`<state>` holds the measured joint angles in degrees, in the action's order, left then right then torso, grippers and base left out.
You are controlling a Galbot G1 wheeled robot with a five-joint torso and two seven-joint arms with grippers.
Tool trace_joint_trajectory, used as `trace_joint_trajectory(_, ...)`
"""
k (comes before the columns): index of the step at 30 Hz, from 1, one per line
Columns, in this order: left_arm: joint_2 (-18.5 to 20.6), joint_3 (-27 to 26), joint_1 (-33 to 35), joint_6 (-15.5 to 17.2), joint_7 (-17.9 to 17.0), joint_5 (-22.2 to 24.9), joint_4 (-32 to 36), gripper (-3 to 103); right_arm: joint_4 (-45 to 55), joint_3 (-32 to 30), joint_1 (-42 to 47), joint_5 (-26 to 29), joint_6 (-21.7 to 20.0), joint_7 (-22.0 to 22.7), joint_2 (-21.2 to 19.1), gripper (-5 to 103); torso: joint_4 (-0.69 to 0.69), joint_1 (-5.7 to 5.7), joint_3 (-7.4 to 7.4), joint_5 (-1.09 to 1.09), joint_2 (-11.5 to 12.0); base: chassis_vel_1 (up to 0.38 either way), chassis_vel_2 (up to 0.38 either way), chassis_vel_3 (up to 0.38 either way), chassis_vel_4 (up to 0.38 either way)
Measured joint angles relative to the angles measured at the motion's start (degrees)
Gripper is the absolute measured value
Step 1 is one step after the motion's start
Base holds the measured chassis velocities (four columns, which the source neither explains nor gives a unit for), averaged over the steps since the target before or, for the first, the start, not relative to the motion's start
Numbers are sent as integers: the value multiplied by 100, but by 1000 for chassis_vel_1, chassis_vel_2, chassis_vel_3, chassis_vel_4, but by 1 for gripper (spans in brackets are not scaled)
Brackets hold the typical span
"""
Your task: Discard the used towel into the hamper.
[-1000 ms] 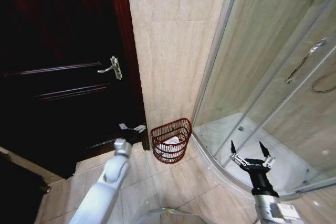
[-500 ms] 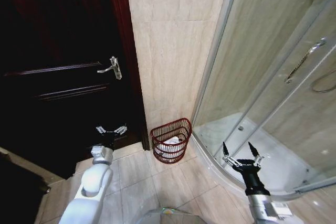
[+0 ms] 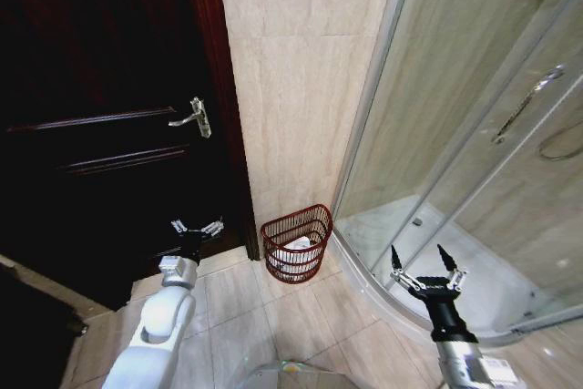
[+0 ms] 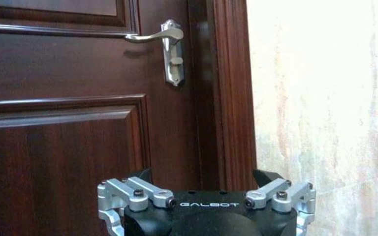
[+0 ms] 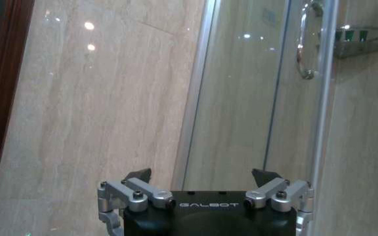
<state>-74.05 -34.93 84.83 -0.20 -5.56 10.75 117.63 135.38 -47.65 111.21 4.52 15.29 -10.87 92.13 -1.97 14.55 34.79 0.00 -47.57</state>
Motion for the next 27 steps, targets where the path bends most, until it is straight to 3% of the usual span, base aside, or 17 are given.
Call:
trace_joint_trajectory(18, 4, 104, -35, -118, 66, -18, 25, 100, -71, -28, 24, -5, 66, 41, 0, 100, 0, -4, -2, 2, -1, 140, -147, -144, 151)
trace_joint_trajectory(27, 13, 121, -43, -201, 104, -32, 14, 100, -106, -22, 3, -33, 64, 18, 0, 100, 0, 1, 1, 1, 0, 18, -19, -25, 15)
